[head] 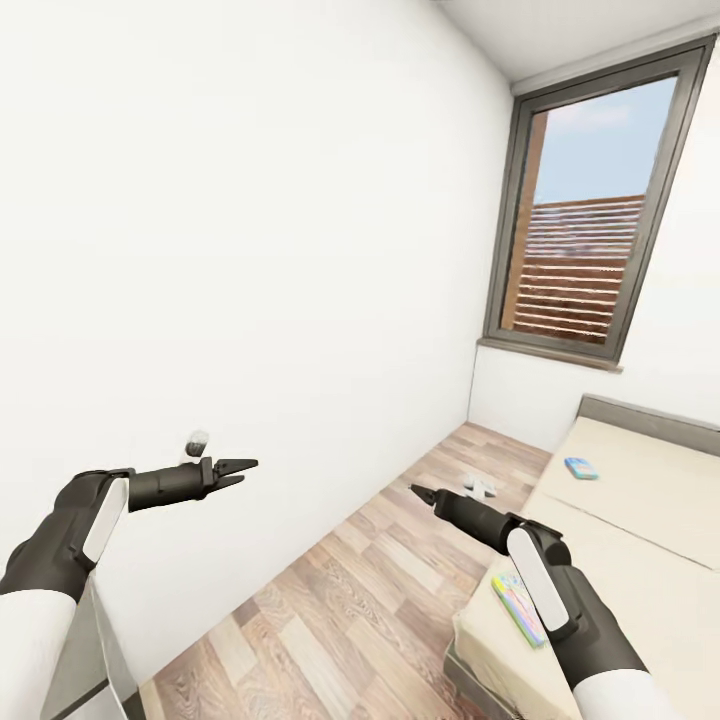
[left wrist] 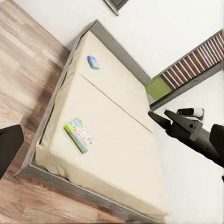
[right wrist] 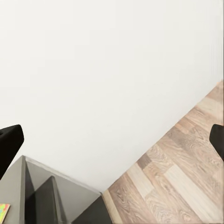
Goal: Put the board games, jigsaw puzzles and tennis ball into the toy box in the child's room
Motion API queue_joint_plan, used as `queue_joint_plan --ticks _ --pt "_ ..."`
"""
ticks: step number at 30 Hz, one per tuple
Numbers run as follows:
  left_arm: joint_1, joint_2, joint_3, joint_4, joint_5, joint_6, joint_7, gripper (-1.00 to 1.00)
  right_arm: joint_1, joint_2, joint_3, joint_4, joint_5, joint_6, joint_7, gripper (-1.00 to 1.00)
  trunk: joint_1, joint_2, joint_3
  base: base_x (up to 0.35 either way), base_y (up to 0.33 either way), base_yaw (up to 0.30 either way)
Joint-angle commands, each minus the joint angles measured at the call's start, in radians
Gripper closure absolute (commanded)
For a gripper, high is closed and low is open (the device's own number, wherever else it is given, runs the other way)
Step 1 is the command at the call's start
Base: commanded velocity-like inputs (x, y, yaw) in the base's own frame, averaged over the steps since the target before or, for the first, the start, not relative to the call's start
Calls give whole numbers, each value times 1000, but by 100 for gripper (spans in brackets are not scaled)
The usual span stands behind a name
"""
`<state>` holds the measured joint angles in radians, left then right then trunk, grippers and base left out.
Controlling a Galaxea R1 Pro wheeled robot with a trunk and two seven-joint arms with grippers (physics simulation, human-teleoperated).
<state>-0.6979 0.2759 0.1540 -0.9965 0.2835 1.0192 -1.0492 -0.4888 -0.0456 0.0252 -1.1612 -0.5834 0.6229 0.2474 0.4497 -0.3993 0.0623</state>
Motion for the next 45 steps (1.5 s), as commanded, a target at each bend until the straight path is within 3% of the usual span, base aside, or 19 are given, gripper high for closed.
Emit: queue_joint_plan --ticks 1,45 --pt "0 0 1 0 -1 4 -4 -100 -1 0 1 1 -1 3 1 -100 0 -1 0 0 0 -284" --pt "0 0 1 0 -1 4 -5 -100 -1 0 1 3 0 2 0 -100 0 -1 0 0 0 -284"
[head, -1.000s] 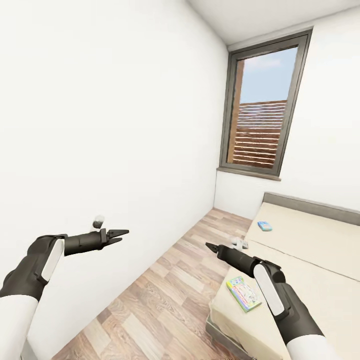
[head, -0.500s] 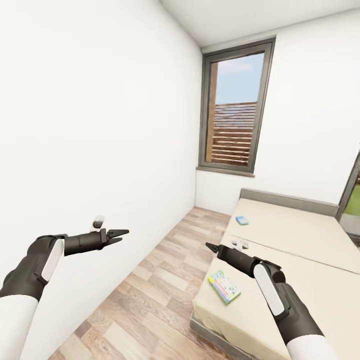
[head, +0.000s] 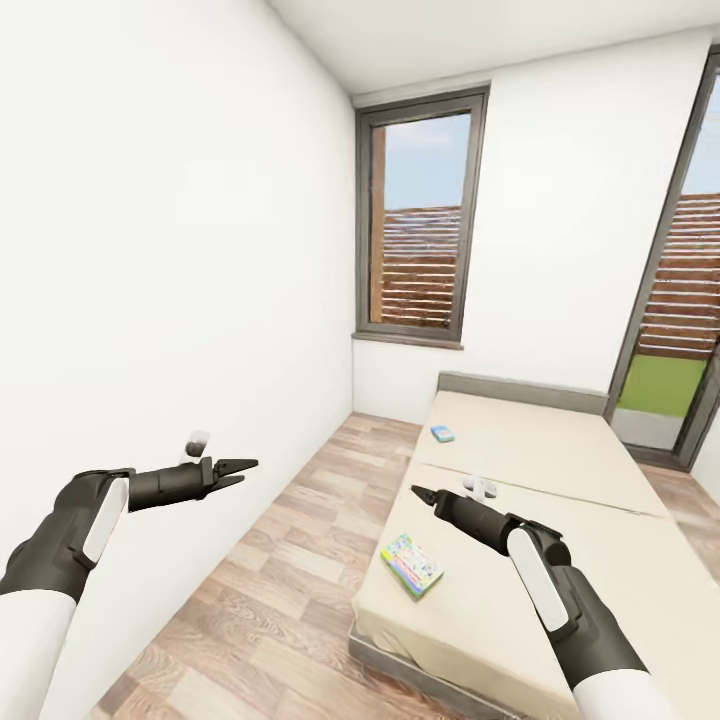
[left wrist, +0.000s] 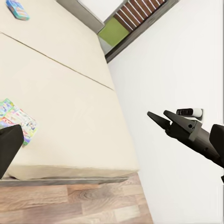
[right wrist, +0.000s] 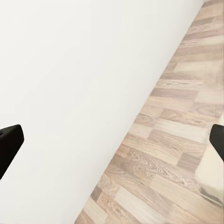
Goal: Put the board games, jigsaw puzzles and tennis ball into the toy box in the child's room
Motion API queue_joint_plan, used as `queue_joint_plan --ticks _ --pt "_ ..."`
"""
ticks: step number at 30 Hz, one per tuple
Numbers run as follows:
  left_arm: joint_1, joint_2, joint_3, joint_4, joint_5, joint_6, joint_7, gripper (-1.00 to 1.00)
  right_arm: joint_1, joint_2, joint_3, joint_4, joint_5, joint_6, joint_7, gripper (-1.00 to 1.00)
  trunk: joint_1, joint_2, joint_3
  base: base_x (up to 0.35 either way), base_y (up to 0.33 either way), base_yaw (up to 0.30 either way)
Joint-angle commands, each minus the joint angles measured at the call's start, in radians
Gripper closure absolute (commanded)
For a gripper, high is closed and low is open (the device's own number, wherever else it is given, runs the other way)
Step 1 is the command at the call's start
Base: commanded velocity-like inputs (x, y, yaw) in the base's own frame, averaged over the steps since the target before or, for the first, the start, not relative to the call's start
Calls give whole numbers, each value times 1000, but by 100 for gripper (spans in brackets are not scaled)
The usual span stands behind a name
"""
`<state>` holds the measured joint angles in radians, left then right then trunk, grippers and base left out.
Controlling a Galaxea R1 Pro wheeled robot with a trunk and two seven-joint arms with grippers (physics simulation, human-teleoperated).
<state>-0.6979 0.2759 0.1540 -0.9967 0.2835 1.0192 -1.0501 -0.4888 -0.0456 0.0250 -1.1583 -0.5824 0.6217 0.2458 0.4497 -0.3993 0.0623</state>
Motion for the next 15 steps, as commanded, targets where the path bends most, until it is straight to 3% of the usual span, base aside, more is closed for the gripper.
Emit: queue_joint_plan --ticks 1,15 --pt "0 0 1 0 -1 4 -4 -100 -1 0 1 0 -1 3 1 -100 0 -1 0 0 0 -284" --pt "0 0 1 0 -1 4 -4 -100 -1 0 1 0 -1 3 -2 -100 0 -1 0 0 0 -284"
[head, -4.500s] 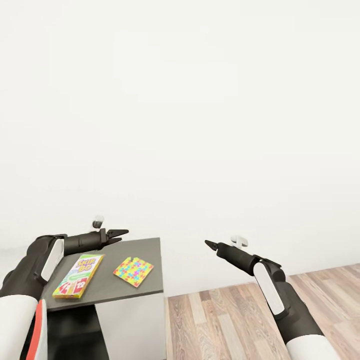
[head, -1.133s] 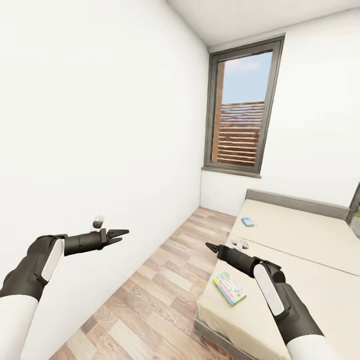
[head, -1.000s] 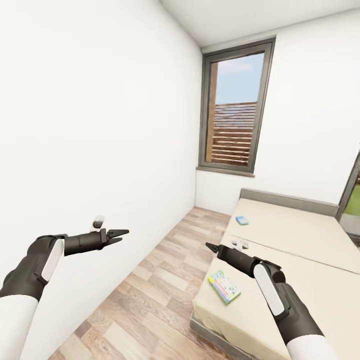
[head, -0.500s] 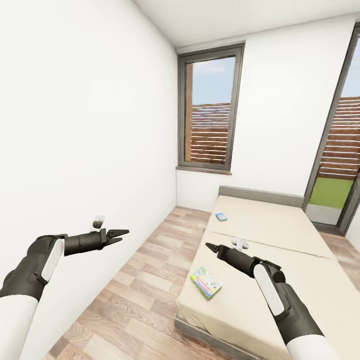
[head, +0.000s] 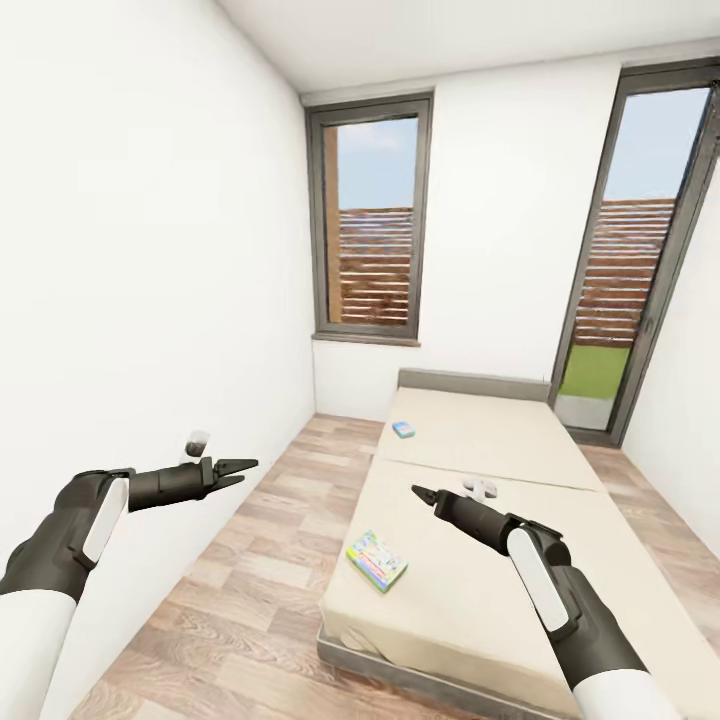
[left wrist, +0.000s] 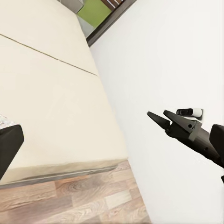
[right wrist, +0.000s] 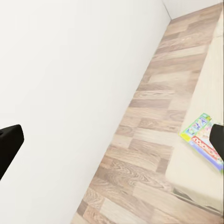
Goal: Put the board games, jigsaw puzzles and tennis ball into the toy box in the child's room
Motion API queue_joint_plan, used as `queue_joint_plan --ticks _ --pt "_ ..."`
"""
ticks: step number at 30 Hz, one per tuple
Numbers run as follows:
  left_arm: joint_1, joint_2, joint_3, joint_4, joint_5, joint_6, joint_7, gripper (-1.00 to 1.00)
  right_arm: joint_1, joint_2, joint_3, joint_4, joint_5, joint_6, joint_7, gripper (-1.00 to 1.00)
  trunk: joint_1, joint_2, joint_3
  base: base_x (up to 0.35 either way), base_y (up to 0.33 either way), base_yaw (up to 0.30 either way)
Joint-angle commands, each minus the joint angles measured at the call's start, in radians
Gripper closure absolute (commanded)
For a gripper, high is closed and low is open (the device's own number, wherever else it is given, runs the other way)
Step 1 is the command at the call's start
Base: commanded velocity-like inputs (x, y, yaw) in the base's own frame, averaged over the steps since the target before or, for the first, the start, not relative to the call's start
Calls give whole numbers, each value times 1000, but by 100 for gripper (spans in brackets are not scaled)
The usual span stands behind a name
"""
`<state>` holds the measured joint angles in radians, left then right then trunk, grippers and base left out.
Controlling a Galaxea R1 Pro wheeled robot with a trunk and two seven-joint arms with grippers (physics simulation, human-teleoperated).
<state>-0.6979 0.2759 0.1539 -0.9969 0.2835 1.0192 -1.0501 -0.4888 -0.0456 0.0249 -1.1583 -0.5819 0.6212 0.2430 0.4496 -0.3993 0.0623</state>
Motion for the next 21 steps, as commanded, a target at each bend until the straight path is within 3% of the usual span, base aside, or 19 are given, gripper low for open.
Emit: queue_joint_plan --ticks 1,21 --pt "0 0 1 0 -1 4 -4 -100 -1 0 1 0 -1 3 1 -100 0 -1 0 0 0 -284" --pt "0 0 1 0 -1 4 -4 -100 -1 0 1 0 -1 3 -1 -100 0 -1 -1 0 8 -284"
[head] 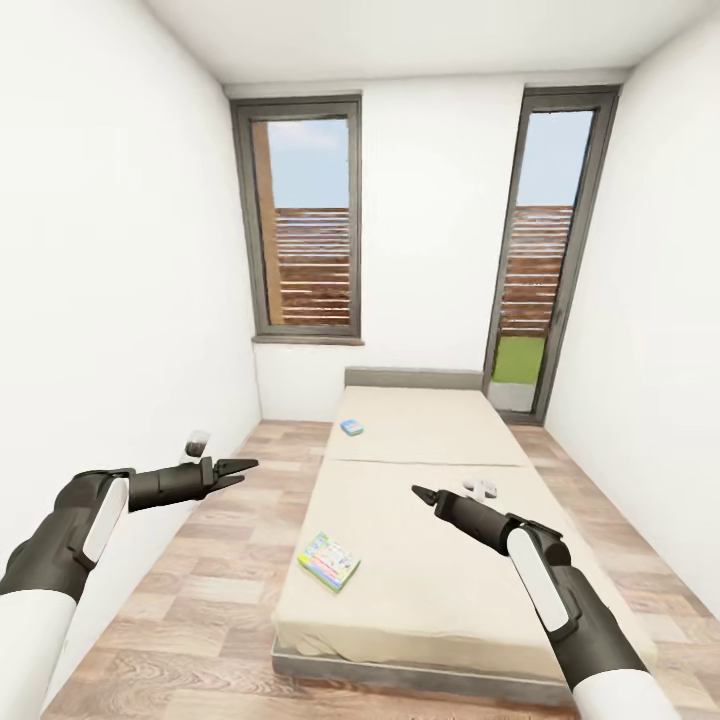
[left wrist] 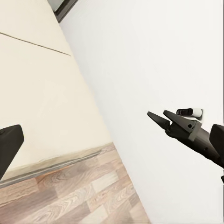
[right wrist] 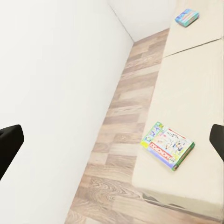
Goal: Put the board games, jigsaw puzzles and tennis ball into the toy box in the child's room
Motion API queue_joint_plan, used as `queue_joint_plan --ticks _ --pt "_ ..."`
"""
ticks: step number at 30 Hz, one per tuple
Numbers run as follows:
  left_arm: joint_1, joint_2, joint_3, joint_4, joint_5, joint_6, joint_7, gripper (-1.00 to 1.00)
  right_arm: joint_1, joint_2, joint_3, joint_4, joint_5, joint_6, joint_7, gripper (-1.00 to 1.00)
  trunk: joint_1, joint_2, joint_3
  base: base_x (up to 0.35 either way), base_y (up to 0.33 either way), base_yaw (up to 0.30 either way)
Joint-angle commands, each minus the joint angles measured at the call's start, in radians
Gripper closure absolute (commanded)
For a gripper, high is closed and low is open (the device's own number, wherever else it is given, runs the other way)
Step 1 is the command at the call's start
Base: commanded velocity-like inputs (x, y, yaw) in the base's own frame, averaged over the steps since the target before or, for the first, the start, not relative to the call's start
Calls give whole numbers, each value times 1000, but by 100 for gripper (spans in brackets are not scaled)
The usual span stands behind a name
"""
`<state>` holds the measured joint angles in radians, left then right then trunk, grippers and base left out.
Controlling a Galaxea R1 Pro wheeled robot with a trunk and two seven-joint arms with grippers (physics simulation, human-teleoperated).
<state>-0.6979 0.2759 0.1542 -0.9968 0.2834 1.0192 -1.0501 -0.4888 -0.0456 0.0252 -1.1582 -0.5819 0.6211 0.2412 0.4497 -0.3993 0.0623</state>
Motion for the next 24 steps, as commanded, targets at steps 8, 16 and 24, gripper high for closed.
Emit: queue_joint_plan --ticks 8,16,24 --pt "0 0 2 0 -1 4 -4 -100 -1 0 0 13 -2 -6 1 -100 0 -1 -8 0 113 -209" --pt "0 0 2 0 -1 4 -4 -100 -1 0 -1 20 -3 -7 1 -100 0 -1 -20 0 24 -129" --pt "0 0 2 0 -1 4 -4 -100 -1 0 0 21 -3 -7 0 -100 0 -1 -32 0 111 -119"
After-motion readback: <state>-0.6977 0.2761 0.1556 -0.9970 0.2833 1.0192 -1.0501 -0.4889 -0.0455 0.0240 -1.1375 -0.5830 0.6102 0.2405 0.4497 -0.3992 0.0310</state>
